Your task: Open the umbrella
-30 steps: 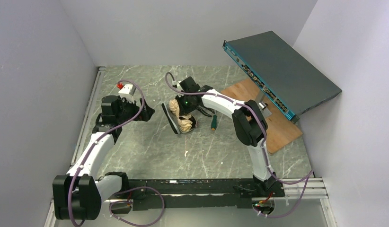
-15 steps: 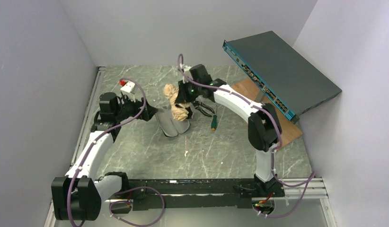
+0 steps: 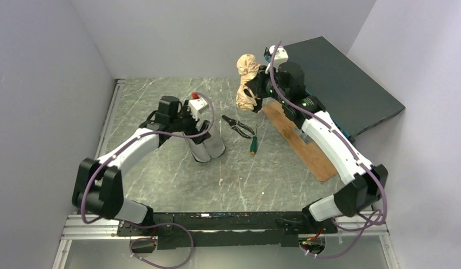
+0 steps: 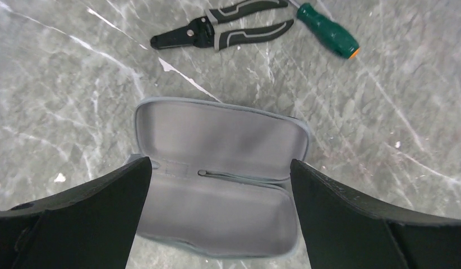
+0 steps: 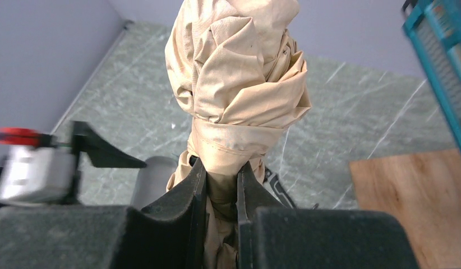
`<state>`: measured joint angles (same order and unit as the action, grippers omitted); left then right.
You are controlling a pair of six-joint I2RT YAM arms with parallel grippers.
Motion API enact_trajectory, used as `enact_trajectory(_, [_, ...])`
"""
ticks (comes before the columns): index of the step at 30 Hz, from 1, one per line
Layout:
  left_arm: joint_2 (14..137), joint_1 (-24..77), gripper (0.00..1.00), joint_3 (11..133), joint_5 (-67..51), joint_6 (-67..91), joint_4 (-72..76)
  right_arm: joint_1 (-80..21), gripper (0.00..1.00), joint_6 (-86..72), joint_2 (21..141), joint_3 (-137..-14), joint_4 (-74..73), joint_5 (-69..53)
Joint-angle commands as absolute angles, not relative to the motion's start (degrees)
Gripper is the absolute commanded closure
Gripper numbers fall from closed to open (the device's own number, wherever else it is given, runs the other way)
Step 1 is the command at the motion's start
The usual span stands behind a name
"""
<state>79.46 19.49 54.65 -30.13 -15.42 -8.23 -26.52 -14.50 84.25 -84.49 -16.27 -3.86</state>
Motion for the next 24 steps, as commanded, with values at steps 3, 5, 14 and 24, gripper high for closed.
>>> enact_trajectory(3, [90.12, 26.2, 0.0, 66.51, -22.73, -21.54, -12.81, -26.65, 1.0, -11.69, 76.54, -83.31, -6.26, 4.69])
enact_trajectory(5, [93.28, 28.08, 0.0, 69.64, -21.23, -21.93, -13.92, -26.23, 1.0, -11.84, 75.41, -82.71, -5.64, 4.49])
enact_trajectory(14, [109.19, 36.54, 0.0, 85.52, -13.52, -27.19, -26.86, -25.78, 1.0, -11.57, 75.12, -82.8, -4.77, 2.11])
enact_trajectory(24, [109.96, 36.1, 0.0, 78.93, -6.28, -35.43, -35.61, -25.48, 1.0, -12.11, 76.95, -82.93, -4.5, -2.61])
